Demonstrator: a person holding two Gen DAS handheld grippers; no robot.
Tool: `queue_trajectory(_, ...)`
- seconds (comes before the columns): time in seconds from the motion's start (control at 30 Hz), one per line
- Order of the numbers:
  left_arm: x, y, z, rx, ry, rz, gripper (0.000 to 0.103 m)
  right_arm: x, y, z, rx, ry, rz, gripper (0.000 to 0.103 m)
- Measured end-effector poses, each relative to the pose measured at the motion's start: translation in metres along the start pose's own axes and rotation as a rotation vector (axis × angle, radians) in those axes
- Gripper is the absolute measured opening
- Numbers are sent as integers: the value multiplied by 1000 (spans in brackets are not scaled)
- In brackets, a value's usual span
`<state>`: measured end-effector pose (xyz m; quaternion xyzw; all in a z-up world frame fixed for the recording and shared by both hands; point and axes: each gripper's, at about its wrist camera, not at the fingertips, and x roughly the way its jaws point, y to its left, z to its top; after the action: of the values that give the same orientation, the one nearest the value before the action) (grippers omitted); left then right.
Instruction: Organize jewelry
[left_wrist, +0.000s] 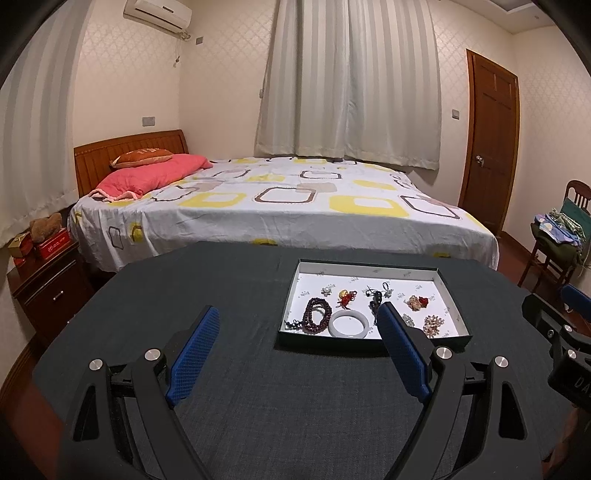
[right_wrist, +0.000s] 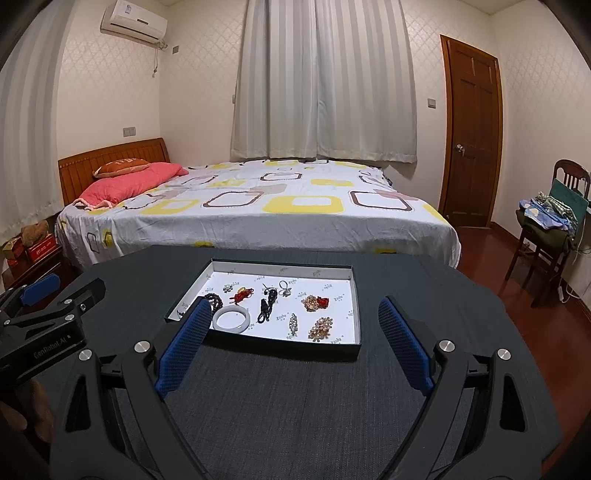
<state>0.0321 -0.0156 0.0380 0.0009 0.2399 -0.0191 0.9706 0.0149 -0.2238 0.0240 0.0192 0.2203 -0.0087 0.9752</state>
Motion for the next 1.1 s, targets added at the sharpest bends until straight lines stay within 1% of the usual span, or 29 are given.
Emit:
queue_trajectory(0.27, 1, 0, -1, 5, -6, -2, 84, 0, 1, -1, 0, 2, 1, 90)
queue_trajectory(0.57, 2, 2, 1, -13, -5, -32, 84, 0, 1, -1, 0, 5, 0, 90)
queue_trajectory(0.83, 3, 0, 0, -5, -8, -25, 84, 2, 2, -4, 1, 8, 2, 90)
queue_trajectory(1.0, 5, 3, 0, -24, 3, -37, 84, 4, 2, -9, 0, 13, 3, 90)
queue_trajectory(1.1, 4, 4, 0, -26, -9, -32, 84, 5, 2, -12, 1, 16, 3, 90)
